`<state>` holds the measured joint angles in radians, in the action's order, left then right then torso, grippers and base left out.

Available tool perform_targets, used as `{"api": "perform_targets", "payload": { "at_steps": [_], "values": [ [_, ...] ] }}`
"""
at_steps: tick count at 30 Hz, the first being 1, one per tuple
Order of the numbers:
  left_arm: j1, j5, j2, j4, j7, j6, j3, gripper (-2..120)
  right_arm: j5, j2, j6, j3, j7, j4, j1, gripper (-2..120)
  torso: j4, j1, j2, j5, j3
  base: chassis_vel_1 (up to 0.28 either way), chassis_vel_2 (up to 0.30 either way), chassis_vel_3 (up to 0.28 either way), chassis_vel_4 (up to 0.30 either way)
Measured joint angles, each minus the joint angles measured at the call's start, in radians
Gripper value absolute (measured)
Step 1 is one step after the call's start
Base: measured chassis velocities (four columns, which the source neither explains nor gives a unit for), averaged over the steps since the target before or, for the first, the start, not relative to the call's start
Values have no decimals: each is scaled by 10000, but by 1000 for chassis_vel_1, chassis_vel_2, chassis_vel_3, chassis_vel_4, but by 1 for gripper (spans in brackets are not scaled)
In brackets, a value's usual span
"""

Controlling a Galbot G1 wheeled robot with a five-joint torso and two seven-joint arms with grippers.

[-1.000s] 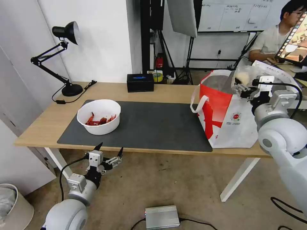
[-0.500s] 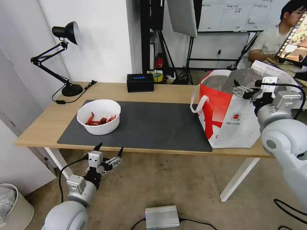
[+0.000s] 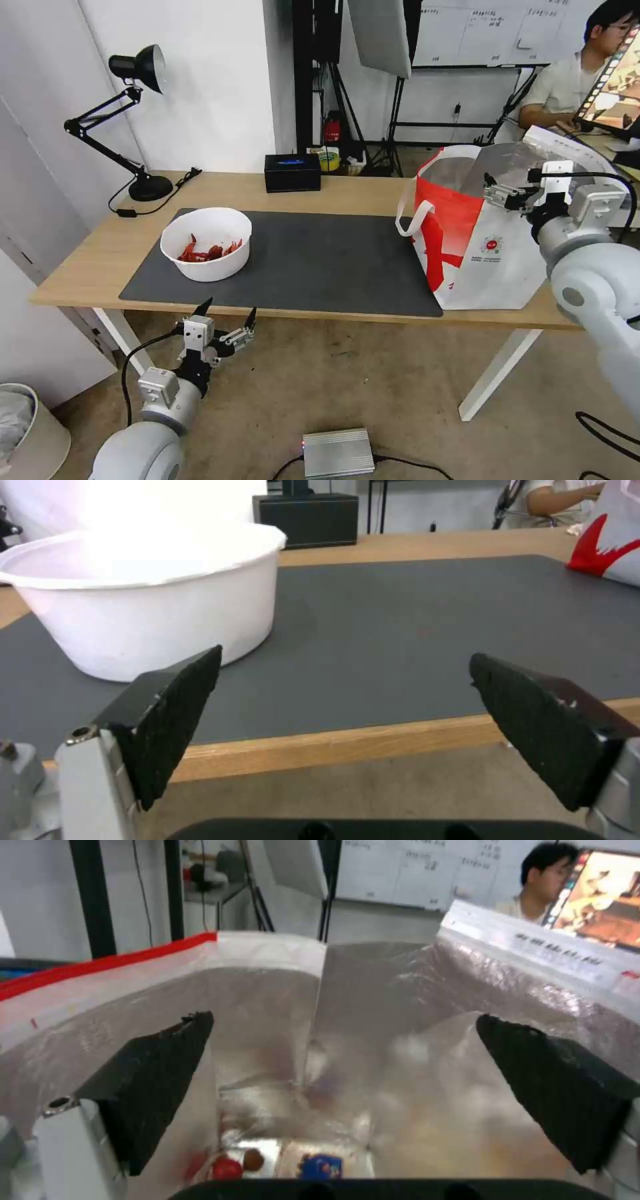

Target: Pick up the trash from the table and place it into the takeout bag.

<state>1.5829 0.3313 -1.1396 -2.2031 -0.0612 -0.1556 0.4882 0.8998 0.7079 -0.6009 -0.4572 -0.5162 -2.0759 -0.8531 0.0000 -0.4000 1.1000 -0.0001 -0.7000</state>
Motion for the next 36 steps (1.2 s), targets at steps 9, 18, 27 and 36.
{"api": "perform_targets", "payload": {
  "at_steps": [9, 18, 27, 36],
  "values": [
    [-107, 5, 16, 97, -5, 2, -38, 100, 1048, -148, -848, 77, -402, -8, 354, 100, 0, 0, 0, 1, 0, 0, 0, 0, 0],
    [-169, -1, 5, 199, -11, 4, -135, 100, 3140, -375, -1243, 200, -1483, 13, 941, 100, 0, 0, 0, 2, 0, 0, 0, 0, 0],
    [-190, -16, 21, 236, -16, 16, -172, 100, 6297, -649, -1235, 488, -3101, 267, 2248, 100, -1, 1, 0, 2, -1, 0, 0, 0, 0],
    [-141, -32, -21, 201, -16, 24, -180, 100, 6485, -613, -1210, 587, -3351, 402, 2474, 100, -1, 0, 0, 1, -1, 0, 0, 0, 0]
  ]
}}
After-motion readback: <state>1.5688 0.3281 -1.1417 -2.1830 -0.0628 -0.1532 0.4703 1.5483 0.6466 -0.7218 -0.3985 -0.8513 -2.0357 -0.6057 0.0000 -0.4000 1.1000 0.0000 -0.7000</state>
